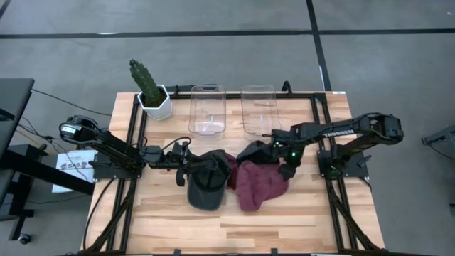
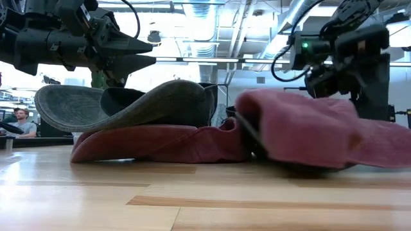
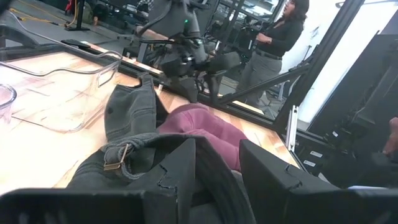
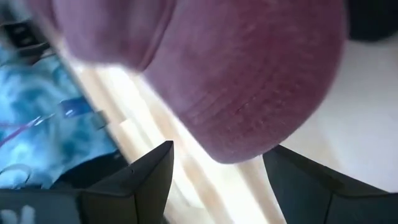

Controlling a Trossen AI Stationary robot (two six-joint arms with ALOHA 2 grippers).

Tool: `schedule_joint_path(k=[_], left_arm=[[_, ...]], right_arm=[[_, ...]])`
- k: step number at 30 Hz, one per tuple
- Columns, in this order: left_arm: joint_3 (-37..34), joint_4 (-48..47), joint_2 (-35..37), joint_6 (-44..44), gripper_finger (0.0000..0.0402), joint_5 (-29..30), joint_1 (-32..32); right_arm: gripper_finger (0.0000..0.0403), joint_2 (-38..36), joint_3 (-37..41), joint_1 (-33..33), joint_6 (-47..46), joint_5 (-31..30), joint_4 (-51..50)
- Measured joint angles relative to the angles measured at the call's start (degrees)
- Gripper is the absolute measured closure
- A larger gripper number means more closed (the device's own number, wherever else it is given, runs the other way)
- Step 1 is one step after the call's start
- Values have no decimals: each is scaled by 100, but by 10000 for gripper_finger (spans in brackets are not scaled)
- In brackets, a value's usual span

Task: Pick & Place hat
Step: Put the right red cap into the right transparent bin

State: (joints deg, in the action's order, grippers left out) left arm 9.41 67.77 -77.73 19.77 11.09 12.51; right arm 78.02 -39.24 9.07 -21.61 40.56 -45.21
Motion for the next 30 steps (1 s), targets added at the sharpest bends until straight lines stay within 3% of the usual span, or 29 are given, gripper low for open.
schedule_joint_path(k=[4, 9, 23, 27, 30], left_arm=[[-2, -2, 0, 0, 279, -2, 1], [-1, -3, 0, 0, 279, -1, 1], [0, -31, 0, 0, 279, -1, -1], [0, -41, 0, 0, 279, 0, -1], [-1, -46, 0, 0, 279, 0, -1]], right_arm=[[163, 0, 0, -259, -2, 208, 325], [163, 2, 0, -561, -304, 55, 733], [168, 0, -2, -1307, -1725, -1875, 1656], [210, 0, -2, -1531, -1921, -2084, 1689], [282, 0, -6, -1718, -1948, -2078, 1789]])
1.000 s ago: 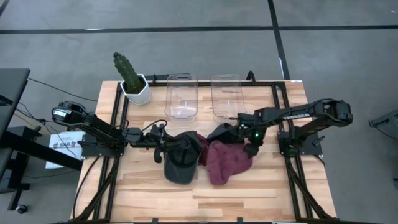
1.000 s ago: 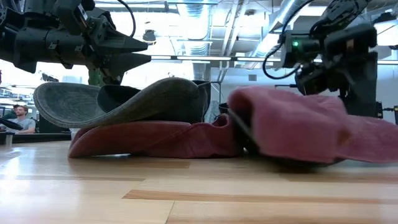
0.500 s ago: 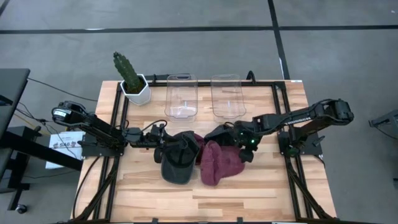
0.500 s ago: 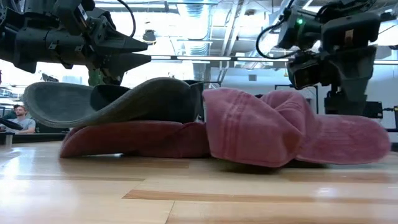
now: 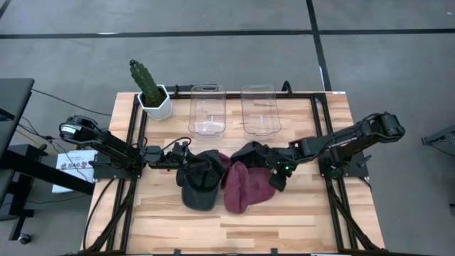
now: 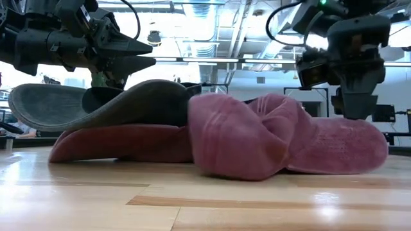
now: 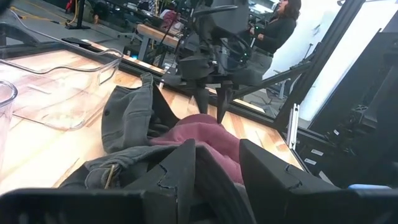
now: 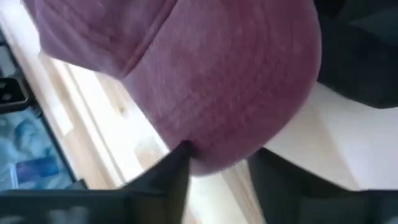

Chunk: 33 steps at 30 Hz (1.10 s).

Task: Pick & Place hat
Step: Put the right red cap into the right transparent bin

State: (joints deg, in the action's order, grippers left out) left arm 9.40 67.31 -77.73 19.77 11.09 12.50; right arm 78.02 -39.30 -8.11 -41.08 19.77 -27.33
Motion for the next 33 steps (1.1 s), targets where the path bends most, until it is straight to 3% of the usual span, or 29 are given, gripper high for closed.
schedule_joint_path(k=[4, 9, 15, 23, 29, 33], left_arm=[[1, -2, 0, 0, 279, 0, 1], [1, -2, -1, 4, 279, 0, 1], [1, -4, 0, 20, 279, 0, 1], [-1, -26, 0, 20, 279, 0, 0], [1, -42, 0, 20, 279, 0, 1], [1, -42, 0, 15, 279, 0, 1]], right_arm=[[387, -3, -5, -169, 99, 236, 75], [401, -117, -26, -498, 455, 403, 107], [402, -457, -185, -925, 648, 236, 112], [390, -564, -193, -1167, 99, -116, -276], [353, -564, -189, -1475, 864, -820, -619], [342, -564, -189, -1781, 1896, -1484, -624]])
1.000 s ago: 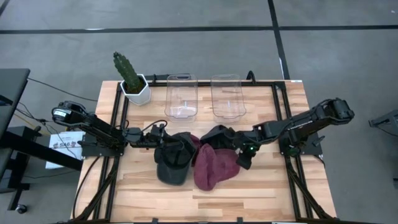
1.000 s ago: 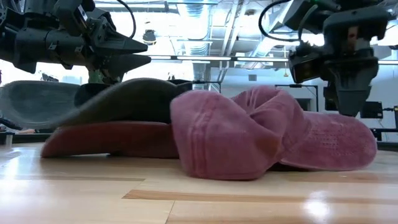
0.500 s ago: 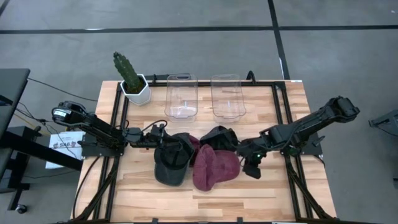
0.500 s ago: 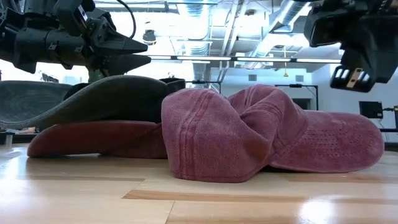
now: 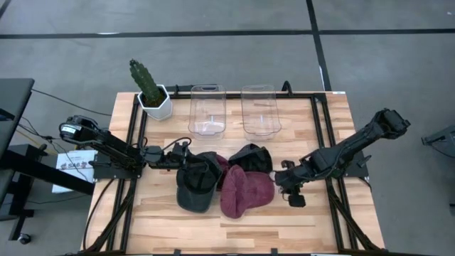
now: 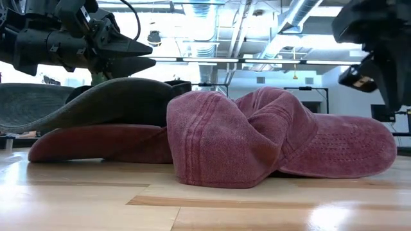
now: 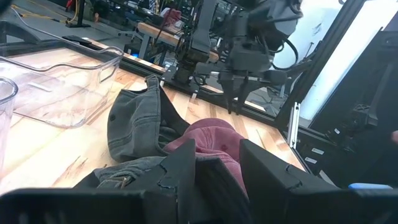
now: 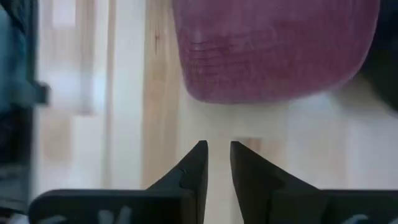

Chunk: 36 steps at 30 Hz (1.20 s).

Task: Pick & Place hat
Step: Put the right red cap into the right transparent bin

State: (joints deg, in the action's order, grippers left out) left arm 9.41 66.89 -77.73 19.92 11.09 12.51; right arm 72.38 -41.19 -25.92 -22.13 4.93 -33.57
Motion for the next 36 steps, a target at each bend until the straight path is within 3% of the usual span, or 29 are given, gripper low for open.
schedule_joint_path(k=[8, 12, 19, 28, 36], left_arm=[[0, 0, 0, -11, 279, 0, -1], [-1, 0, 0, -11, 279, 0, 0], [0, 0, 0, -13, 279, 0, 1], [-1, 0, 0, -14, 279, 2, -1], [-1, 0, 0, -13, 279, 2, 1]], right_arm=[[347, 2, 0, -527, 1207, -1989, -10], [347, 2, 0, -686, 1719, -2511, -17], [346, 2, 0, -773, 2740, -2747, -36], [340, 4, 11, -694, 2819, -2566, -27], [253, 9, 432, -694, 3513, -2576, 794]])
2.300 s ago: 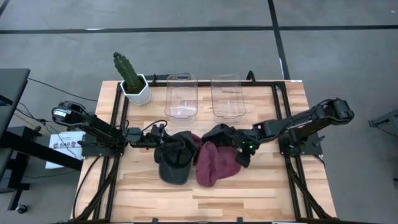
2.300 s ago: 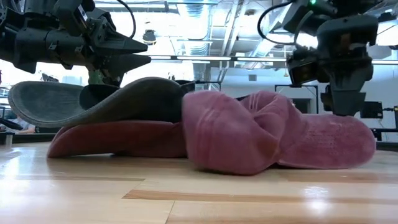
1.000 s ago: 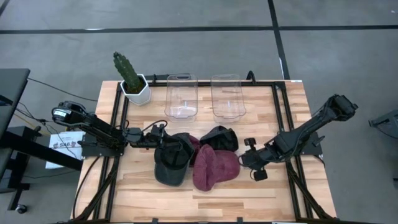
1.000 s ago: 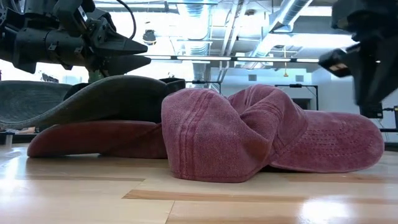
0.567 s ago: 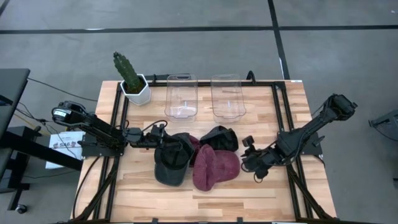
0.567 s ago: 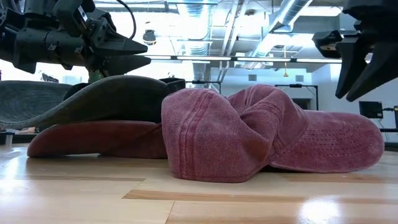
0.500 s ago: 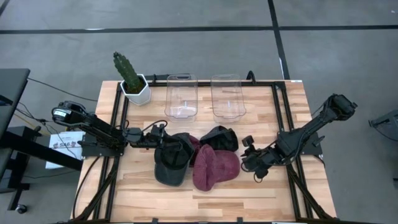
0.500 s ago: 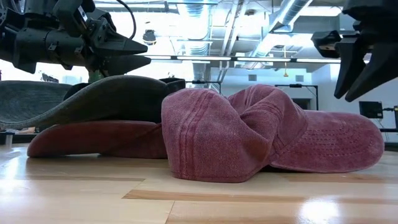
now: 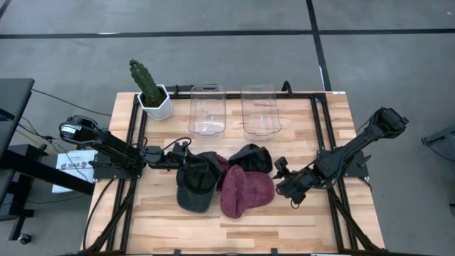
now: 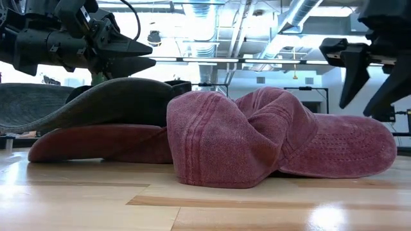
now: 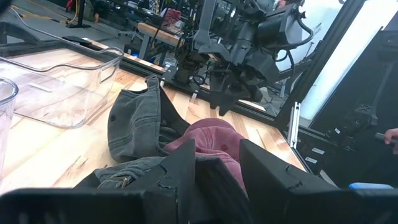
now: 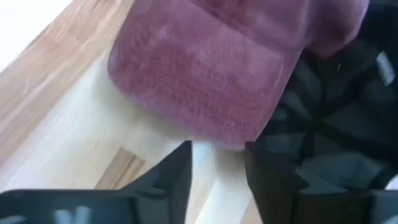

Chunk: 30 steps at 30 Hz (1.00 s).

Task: Pick & Place hat
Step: Put the right red cap into the right transparent bin

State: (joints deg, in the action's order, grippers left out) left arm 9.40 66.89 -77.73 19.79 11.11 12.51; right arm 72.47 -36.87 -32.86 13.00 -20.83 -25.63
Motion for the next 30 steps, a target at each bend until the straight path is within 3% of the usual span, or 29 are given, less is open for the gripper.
schedule_joint_path(k=[5, 9, 30], left_arm=[[1, 0, 0, 0, 279, 2, 0], [0, 0, 0, 0, 279, 0, -1], [0, 0, 0, 0, 279, 0, 0]], right_arm=[[199, 0, 192, 0, 213, -28, 214], [185, 0, 315, 0, 21, -30, 149], [228, 0, 552, 0, 986, -192, 2303]])
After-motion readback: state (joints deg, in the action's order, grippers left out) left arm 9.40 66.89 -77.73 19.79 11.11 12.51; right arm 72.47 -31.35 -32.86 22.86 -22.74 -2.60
